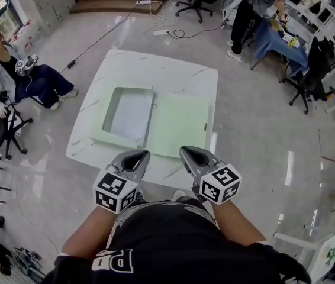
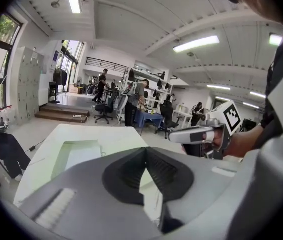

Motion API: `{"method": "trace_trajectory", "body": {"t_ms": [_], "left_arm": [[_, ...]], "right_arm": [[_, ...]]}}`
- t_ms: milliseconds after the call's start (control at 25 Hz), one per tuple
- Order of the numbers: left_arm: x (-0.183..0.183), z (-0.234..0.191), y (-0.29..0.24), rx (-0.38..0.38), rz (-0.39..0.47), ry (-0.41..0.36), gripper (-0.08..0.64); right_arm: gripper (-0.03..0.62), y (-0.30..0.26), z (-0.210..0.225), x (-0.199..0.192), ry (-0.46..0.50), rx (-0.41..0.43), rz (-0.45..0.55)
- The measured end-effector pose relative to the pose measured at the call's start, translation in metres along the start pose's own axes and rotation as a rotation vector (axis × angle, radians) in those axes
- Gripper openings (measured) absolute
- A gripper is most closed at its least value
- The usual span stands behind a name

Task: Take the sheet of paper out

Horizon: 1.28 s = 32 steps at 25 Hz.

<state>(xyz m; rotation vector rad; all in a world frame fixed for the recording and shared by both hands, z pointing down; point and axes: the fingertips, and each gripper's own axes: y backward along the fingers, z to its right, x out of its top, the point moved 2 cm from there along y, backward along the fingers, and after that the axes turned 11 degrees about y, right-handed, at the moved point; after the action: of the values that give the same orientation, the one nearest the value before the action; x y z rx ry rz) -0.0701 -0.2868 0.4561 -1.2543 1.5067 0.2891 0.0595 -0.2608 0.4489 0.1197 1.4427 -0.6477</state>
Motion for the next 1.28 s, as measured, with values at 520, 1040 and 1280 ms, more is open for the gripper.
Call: {"method": "trace_trajectory", "body": {"t_ms": [520, 1040, 1280], "left_arm": [[0.009, -0.018, -0.002, -0.076, -0.032, -0.032, 0.057], [0.011, -0.001, -0.007, -0.061, -0.005, -0.016, 0.057], [0.009, -0.001, -0.006, -0.046, -0.008, -0.027, 0.057]], "right_arm": [[-0.006, -0.011, -0.003, 0.008, 0.031, -0.095, -0.016], [-0.006, -0.004, -0.011, 0.016, 0.109, -0.032, -0.032], [-0.006, -0.006, -0.006, 0.016, 0.106, -0.026, -0.024]]}}
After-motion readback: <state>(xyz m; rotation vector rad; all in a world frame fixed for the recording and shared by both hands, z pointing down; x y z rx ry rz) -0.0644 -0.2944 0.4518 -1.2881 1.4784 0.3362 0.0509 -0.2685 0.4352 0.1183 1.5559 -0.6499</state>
